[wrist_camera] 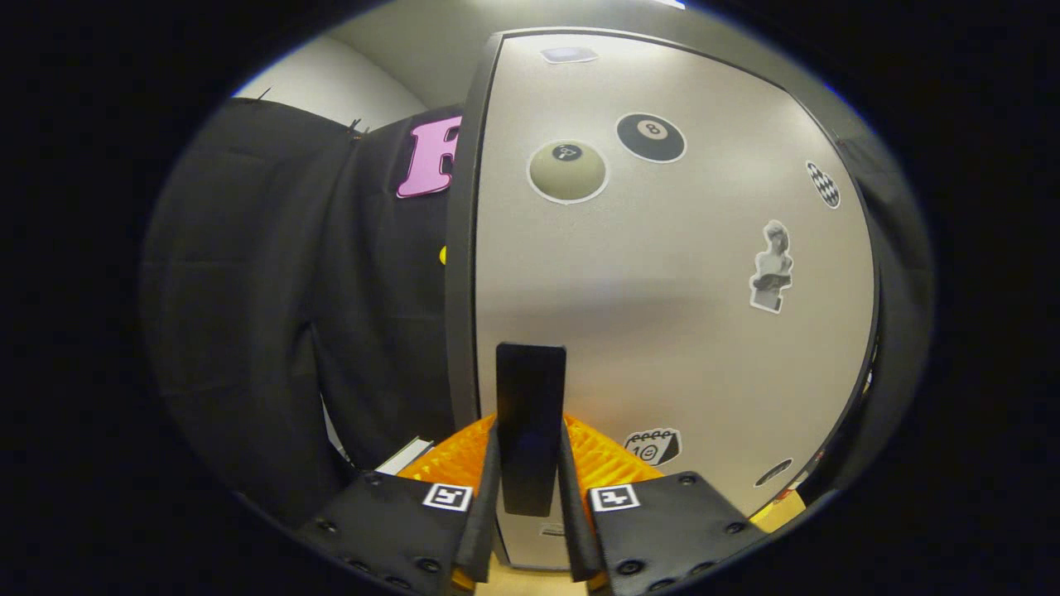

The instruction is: Open the shoe cabinet door, grab the shoes and put them into the shoe cabinet, then close the shoe cabinet door.

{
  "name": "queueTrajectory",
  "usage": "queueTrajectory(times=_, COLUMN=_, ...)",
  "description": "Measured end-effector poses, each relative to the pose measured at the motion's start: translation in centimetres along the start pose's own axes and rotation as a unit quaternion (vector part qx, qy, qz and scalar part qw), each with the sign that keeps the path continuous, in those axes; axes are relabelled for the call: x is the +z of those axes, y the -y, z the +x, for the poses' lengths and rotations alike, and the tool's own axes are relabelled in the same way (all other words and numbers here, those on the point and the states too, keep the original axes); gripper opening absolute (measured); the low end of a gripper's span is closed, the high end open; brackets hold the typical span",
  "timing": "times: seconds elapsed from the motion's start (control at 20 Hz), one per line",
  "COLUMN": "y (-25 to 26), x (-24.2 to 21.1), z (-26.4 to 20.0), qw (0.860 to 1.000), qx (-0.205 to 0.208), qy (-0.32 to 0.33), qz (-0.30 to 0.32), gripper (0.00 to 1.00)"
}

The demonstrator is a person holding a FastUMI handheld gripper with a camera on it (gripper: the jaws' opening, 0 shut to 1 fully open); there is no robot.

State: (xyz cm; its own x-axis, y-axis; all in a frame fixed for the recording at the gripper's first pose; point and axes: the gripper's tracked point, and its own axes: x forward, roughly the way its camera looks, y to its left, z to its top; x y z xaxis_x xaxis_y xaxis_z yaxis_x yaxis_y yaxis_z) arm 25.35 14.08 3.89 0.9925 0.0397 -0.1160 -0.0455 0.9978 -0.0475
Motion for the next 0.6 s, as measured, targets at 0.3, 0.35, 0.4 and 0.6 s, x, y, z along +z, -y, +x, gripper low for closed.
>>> queueTrajectory(times=0.3, y=0.03, x=-0.15, z=-0.08, qw=1.000, qx=-0.005, qy=-0.004, qz=-0.003, gripper=0.27)
queueTrajectory(times=0.35, y=0.11, x=-0.24, z=0.05, qw=1.000, qx=-0.002, qy=-0.005, qz=-0.004, gripper=0.22)
queueTrajectory(times=0.4, y=-0.01, x=-0.05, z=-0.27, qw=1.000, qx=-0.001, qy=-0.002, qz=-0.002, gripper=0.16)
queueTrajectory(times=0.6, y=-0.05, x=-0.34, z=-0.70, qw=1.000, qx=0.018, qy=-0.010, qz=0.003, gripper=0.10)
